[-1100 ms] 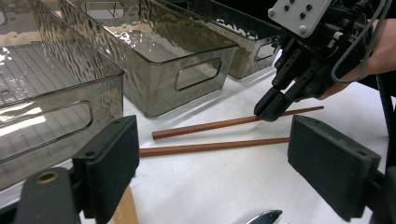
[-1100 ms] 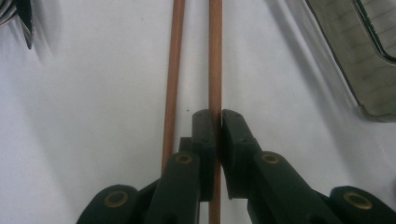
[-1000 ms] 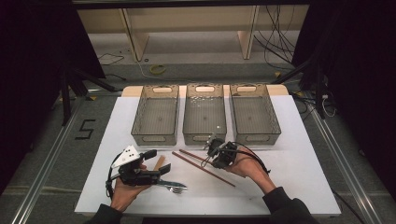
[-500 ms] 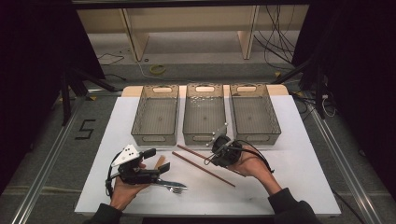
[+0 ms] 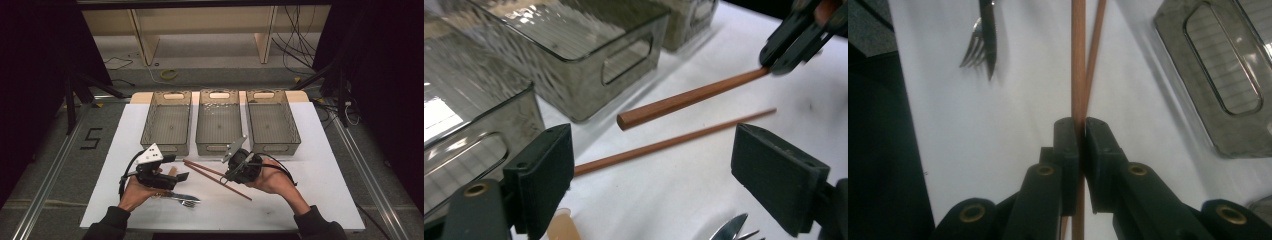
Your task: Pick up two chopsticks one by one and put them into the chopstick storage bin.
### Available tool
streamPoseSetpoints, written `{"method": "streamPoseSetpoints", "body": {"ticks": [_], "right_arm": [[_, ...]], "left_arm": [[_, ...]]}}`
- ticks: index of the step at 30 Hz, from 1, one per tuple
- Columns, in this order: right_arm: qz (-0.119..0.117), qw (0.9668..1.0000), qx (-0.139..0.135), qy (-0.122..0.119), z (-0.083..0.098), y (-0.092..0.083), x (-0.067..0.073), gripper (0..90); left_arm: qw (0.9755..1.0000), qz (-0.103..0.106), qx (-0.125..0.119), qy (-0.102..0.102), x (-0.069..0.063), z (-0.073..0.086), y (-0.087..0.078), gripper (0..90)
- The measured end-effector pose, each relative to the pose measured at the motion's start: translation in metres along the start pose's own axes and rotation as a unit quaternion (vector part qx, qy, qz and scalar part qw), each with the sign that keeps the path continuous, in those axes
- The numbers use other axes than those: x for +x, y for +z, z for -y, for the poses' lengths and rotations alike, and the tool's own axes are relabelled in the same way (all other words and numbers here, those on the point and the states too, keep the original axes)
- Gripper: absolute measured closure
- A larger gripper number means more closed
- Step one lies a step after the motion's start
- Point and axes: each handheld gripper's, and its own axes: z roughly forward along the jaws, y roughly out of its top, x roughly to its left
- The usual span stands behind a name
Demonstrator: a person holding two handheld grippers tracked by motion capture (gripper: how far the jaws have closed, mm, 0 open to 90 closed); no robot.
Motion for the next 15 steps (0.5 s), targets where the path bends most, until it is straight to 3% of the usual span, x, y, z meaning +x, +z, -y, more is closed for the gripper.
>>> {"method": "streamPoseSetpoints", "body": {"ticks": [4, 10, 15], "right_arm": [[-0.005, 0.9998, 0.007, -0.02, 0.0, -0.001, 0.006, 85.3], [-0.01, 0.9995, 0.005, -0.03, -0.002, 0.0, 0.011, 85.3], [-0.015, 0.9989, 0.011, -0.043, -0.002, 0.001, 0.014, 85.3]], "left_arm": [[0.9992, 0.013, 0.026, 0.026, -0.003, -0.005, 0.006, 17.4], [0.9953, 0.029, 0.058, 0.072, -0.011, -0.012, 0.012, 21.6], [0.9888, 0.045, 0.098, 0.103, -0.014, -0.016, 0.017, 27.7]]}}
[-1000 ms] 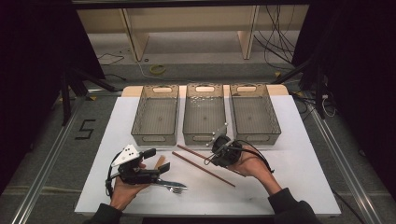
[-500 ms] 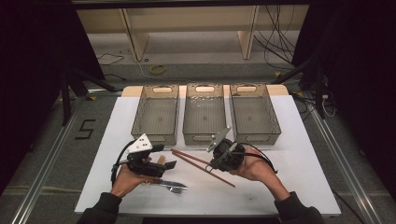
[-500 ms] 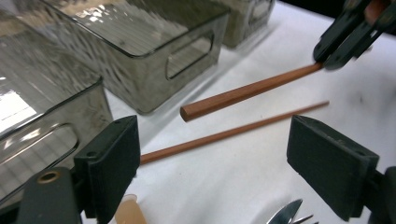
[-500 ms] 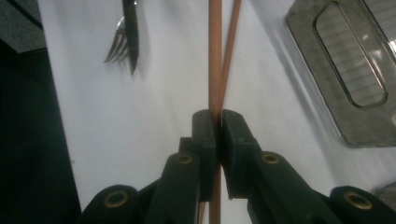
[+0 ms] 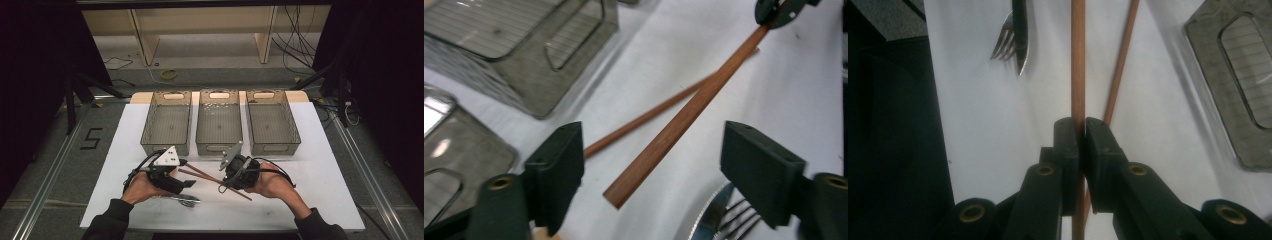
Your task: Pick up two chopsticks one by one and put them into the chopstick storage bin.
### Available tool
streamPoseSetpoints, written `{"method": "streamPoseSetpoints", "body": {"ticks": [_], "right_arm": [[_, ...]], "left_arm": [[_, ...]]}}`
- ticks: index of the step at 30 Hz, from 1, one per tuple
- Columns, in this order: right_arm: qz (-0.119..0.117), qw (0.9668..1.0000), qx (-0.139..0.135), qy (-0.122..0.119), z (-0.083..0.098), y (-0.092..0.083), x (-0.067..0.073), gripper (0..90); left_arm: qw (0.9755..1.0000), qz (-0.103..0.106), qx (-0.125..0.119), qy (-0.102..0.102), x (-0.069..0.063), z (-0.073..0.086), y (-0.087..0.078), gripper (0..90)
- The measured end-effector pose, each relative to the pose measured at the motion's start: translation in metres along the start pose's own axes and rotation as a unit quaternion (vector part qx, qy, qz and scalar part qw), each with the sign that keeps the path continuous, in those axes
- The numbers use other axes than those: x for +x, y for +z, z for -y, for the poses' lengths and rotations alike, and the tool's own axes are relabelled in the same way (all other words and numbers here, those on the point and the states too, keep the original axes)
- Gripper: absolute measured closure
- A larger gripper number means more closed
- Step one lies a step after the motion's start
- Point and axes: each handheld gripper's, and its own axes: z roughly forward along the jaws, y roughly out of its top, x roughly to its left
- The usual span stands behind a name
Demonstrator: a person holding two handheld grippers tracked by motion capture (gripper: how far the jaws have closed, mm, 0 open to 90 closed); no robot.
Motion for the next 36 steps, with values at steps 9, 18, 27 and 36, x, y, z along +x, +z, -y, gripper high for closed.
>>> {"method": "streamPoseSetpoints", "body": {"ticks": [9, 18, 27, 36], "right_arm": [[-0.01, 0.9998, 0.007, -0.016, -0.002, 0.004, 0.005, 85.2], [-0.019, 0.9994, 0.011, -0.025, -0.002, 0.005, 0.008, 85.2], [-0.022, 0.999, 0.018, -0.034, 0.0, 0.005, 0.008, 85.1], [-0.032, 0.9973, 0.024, -0.062, 0.002, 0.003, 0.006, 84.7]], "left_arm": [[0.9971, 0.012, 0.044, 0.061, -0.009, -0.006, 0.006, 41.3], [0.993, 0.016, 0.068, 0.095, -0.016, -0.008, 0.008, 57.2], [0.9902, 0.029, 0.074, 0.114, -0.019, -0.008, 0.009, 69.8], [0.9848, 0.068, 0.095, 0.128, -0.024, -0.008, 0.012, 78.1]]}}
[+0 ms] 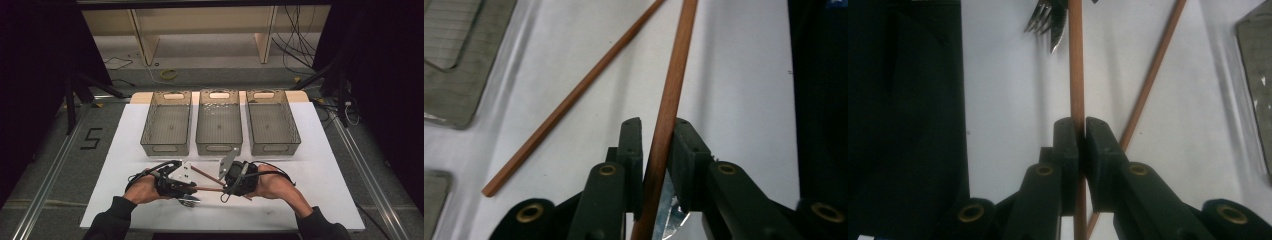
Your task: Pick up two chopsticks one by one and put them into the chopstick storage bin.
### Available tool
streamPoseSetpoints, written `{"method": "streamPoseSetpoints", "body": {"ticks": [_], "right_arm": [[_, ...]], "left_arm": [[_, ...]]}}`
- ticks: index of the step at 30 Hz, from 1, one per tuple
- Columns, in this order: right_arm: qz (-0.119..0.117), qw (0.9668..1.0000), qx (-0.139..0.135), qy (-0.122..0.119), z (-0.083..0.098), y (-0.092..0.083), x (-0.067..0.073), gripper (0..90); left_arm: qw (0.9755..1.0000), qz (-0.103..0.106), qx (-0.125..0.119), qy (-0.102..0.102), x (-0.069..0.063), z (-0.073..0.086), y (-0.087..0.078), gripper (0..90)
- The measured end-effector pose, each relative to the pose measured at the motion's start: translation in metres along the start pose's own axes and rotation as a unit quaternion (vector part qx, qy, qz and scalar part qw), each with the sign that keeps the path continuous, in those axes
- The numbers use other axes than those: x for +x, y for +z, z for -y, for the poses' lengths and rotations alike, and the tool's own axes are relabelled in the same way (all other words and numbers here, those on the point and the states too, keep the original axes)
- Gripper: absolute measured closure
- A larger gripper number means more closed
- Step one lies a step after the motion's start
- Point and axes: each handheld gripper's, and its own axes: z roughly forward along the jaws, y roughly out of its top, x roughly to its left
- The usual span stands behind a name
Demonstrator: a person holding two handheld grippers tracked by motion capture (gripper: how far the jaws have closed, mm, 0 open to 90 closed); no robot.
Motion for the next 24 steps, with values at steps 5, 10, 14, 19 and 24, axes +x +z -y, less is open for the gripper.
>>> {"method": "streamPoseSetpoints", "body": {"ticks": [5, 10, 14, 19, 24], "right_arm": [[0.013, 0.9998, -0.009, 0.008, 0.003, -0.007, -0.006, 81.7], [0.042, 0.9983, -0.032, 0.026, 0.006, -0.02, -0.011, 67.8], [0.055, 0.9942, -0.073, 0.057, 0.012, -0.035, -0.014, 53.6], [0.08, 0.9848, -0.122, 0.093, 0.018, -0.048, -0.017, 40.9], [0.098, 0.9721, -0.164, 0.136, 0.025, -0.053, -0.019, 35.6]], "left_arm": [[0.9998, 0.013, -0.002, 0.012, -0.005, -0.004, 0.002, 82.4], [0.9998, 0.017, 0.002, 0.012, -0.006, -0.005, -0.003, 82.5], [0.9999, -0.003, -0.005, -0.013, -0.001, -0.004, -0.006, 82.5], [0.9977, -0.033, -0.011, -0.058, 0.008, 0.001, -0.009, 82.5], [0.9913, -0.075, -0.026, -0.106, 0.017, 0.005, -0.016, 82.5]]}}
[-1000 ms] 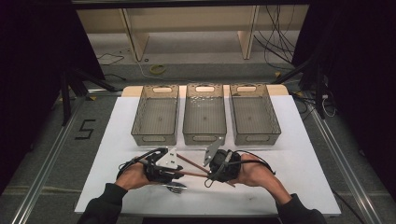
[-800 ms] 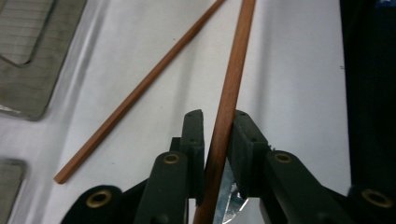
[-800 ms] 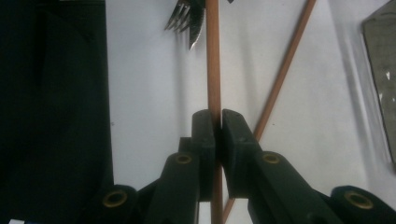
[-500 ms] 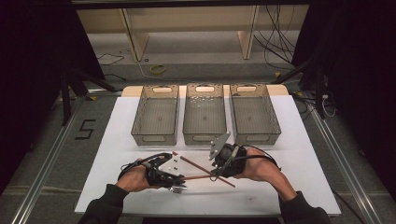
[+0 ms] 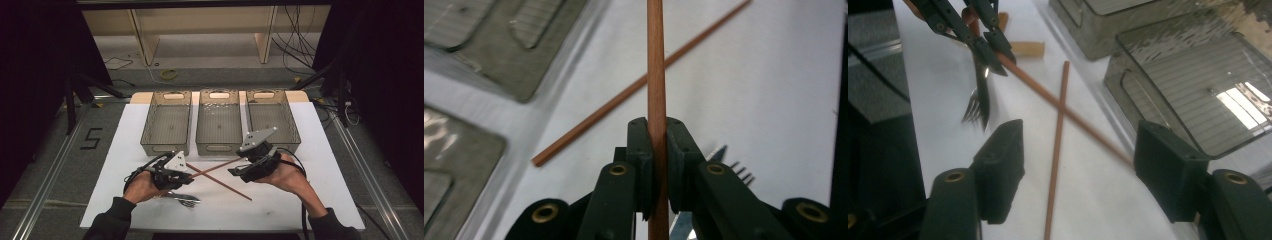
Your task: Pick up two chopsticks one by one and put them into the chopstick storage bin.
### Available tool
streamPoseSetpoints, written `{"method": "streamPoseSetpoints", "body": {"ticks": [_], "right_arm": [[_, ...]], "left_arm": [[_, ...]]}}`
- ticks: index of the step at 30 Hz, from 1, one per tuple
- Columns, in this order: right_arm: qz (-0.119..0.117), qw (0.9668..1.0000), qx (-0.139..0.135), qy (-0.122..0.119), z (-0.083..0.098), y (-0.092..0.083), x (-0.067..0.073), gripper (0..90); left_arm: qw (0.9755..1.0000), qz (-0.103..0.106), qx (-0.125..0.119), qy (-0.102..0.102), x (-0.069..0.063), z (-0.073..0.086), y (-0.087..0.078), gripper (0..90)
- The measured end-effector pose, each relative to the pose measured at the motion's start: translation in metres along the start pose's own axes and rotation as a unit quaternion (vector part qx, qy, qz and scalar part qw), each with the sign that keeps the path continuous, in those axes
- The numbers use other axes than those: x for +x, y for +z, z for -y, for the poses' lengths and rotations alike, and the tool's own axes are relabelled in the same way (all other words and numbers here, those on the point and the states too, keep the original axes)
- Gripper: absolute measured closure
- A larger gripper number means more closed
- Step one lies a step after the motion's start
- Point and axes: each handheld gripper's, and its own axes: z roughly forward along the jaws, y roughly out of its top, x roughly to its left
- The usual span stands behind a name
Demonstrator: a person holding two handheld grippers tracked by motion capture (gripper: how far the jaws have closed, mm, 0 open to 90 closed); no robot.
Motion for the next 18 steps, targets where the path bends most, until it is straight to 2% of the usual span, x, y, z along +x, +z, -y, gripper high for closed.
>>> {"method": "streamPoseSetpoints", "body": {"ticks": [3, 6, 11, 13, 18], "right_arm": [[0.012, 0.9999, -0.005, 0.011, 0.004, 0.0, 0.001, 33.1], [0.019, 0.9995, -0.012, 0.023, 0.009, 0.002, -0.001, 31.0], [0.028, 0.9977, -0.027, 0.055, 0.018, 0.006, -0.007, 29.1], [0.03, 0.9968, -0.033, 0.066, 0.021, 0.008, -0.008, 27.9], [0.026, 0.9958, -0.033, 0.082, 0.03, 0.016, -0.008, 27.5]], "left_arm": [[0.9992, -0.014, -0.013, -0.035, 0.007, 0.001, -0.004, 82.5], [0.997, -0.025, -0.027, -0.068, 0.017, 0.001, -0.009, 82.5], [0.9912, -0.045, -0.052, -0.113, 0.034, 0.003, -0.017, 82.5], [0.9879, -0.047, -0.062, -0.134, 0.041, 0.004, -0.02, 82.4], [0.9828, -0.06, -0.07, -0.16, 0.055, 0.007, -0.028, 82.4]]}}
